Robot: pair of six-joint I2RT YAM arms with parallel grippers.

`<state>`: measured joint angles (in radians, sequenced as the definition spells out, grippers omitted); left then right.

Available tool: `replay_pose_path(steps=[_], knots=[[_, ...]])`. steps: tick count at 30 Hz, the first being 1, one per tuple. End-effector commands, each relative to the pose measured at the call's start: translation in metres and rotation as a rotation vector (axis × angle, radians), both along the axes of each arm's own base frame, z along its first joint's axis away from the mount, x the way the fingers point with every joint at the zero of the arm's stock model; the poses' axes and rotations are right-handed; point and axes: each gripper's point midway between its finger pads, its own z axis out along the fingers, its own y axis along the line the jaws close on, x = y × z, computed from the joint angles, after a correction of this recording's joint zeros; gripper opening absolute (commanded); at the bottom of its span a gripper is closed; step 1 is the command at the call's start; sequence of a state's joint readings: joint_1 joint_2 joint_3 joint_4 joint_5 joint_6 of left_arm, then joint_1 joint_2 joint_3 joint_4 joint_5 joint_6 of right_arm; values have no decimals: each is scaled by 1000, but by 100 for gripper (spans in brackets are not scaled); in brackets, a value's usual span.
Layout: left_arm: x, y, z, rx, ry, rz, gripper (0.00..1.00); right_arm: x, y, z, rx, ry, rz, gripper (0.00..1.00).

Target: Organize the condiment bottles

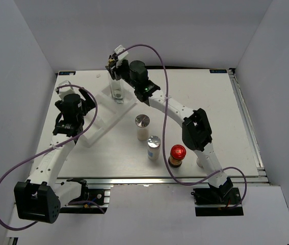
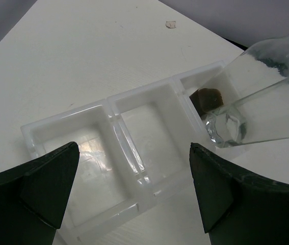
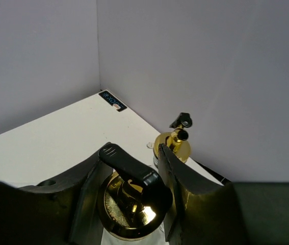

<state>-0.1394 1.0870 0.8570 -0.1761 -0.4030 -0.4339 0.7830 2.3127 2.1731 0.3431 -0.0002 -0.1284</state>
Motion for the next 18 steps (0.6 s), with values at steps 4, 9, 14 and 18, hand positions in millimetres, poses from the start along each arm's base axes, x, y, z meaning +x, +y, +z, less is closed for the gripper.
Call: replay_pose_path(steps=[4,9,14,18], knots=[[-1,2,-2,0,-3,0,98,-6,-19,53,142,-123,-58,0],[0,1,-3,-4,0,-5,98,-1,-18,34,119,-96,-74,0],[1,-3,-3,-8,-2,-24,98,0,-19,21,106,-72,-89,3],[3,-11,-3,-12,0,-77,98,-5,-24,23,104,-57,-98,60]])
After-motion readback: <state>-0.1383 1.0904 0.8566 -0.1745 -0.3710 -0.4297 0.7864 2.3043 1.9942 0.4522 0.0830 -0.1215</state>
